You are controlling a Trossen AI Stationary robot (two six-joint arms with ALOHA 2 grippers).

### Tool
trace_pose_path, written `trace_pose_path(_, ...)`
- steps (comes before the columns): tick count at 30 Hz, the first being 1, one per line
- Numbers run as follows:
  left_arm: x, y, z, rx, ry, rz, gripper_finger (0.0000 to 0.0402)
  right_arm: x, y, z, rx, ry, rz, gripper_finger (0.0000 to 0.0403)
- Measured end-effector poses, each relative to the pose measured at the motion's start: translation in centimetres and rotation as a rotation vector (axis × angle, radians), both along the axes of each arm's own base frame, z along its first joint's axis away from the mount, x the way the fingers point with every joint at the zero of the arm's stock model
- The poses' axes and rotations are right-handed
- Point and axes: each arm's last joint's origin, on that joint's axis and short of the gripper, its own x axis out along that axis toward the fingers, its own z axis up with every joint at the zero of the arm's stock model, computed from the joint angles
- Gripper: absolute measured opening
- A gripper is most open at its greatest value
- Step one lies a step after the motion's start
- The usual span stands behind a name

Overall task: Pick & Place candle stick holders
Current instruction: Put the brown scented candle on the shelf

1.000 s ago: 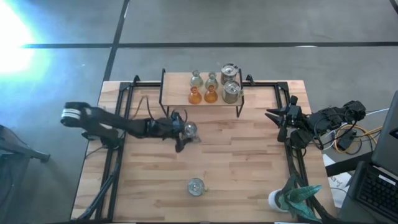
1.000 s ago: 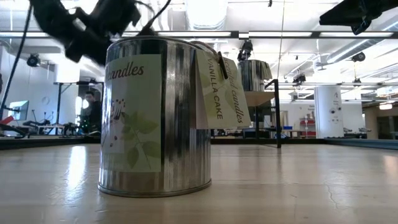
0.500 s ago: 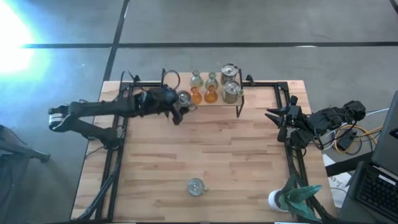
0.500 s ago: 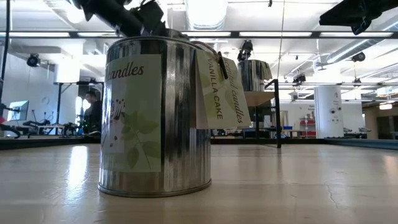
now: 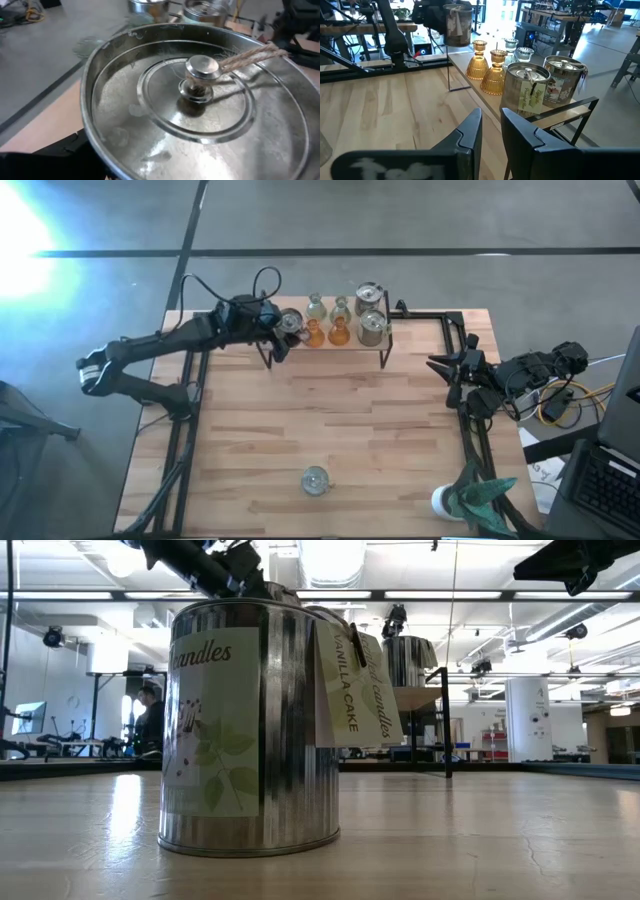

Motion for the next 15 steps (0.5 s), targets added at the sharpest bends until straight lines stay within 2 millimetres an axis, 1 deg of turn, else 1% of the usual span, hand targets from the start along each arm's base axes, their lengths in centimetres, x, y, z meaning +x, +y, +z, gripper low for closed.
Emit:
trace_pose_path(6, -0.6, 1.5, 0.4, 0.012, -0.04, 0.062, 0.0362, 0.0, 0.0, 0.0, 0.0, 0.0, 0.0, 0.0074)
trace_pose_path(15, -2.0, 4.4, 0.6, 0.041, -0.078, 0.177, 0.0362, 0.0, 0.0, 0.0, 0.0, 0.0, 0.0, 0.0089)
